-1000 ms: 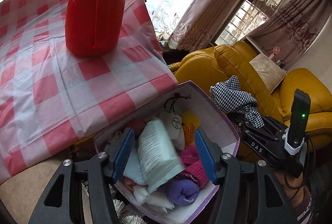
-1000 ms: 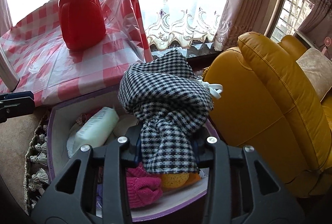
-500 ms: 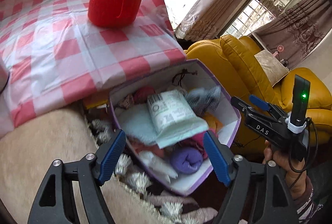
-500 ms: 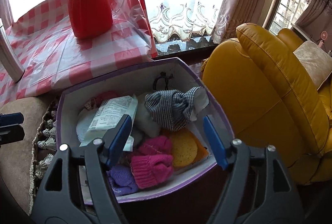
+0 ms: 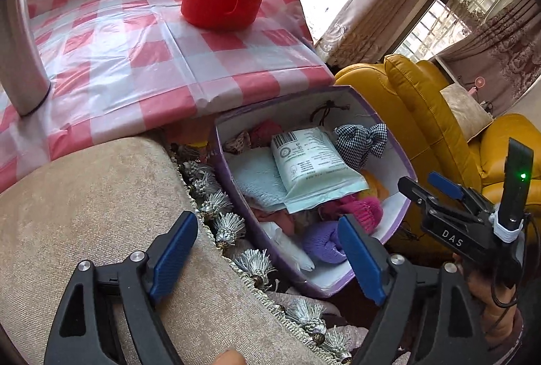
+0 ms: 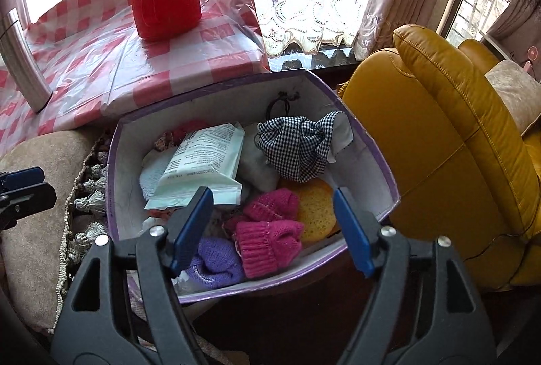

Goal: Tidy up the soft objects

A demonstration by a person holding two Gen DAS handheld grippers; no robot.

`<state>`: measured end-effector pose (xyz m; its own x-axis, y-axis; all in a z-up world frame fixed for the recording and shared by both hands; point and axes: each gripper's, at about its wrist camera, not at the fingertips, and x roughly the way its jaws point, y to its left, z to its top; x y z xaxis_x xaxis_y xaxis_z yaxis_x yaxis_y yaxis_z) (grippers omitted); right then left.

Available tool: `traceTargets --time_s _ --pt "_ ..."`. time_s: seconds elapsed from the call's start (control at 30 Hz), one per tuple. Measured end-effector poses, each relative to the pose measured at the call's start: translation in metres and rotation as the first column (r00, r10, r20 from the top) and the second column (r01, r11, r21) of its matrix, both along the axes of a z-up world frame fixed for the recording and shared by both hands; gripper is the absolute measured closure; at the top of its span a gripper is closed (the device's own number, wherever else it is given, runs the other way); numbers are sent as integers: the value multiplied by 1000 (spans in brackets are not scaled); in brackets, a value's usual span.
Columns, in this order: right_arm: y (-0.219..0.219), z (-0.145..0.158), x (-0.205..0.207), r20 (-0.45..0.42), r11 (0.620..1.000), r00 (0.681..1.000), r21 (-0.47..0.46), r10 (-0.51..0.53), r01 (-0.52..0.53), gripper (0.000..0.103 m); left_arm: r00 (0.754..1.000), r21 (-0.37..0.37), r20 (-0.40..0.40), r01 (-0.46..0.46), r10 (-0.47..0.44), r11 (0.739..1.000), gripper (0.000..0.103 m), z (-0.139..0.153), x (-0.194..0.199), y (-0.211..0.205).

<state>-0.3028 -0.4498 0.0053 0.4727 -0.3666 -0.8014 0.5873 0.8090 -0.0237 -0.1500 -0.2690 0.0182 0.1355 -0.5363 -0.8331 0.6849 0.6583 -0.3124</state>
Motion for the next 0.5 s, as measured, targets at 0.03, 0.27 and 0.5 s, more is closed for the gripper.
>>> traceTargets --time_s 0.03,0.27,0.5 --pt "0 0 0 -1 1000 1000 -2 0 0 26 1000 -1 2 -1 1 1000 17 0 0 0" --pt "-1 -1 0 -4 1000 1000 1 -8 8 25 1000 3 -1 -1 1 1000 17 -1 0 -1" --pt "-1 -1 0 -5 1000 1000 2 -9 9 24 1000 6 0 -1 1 1000 17 -2 0 -2"
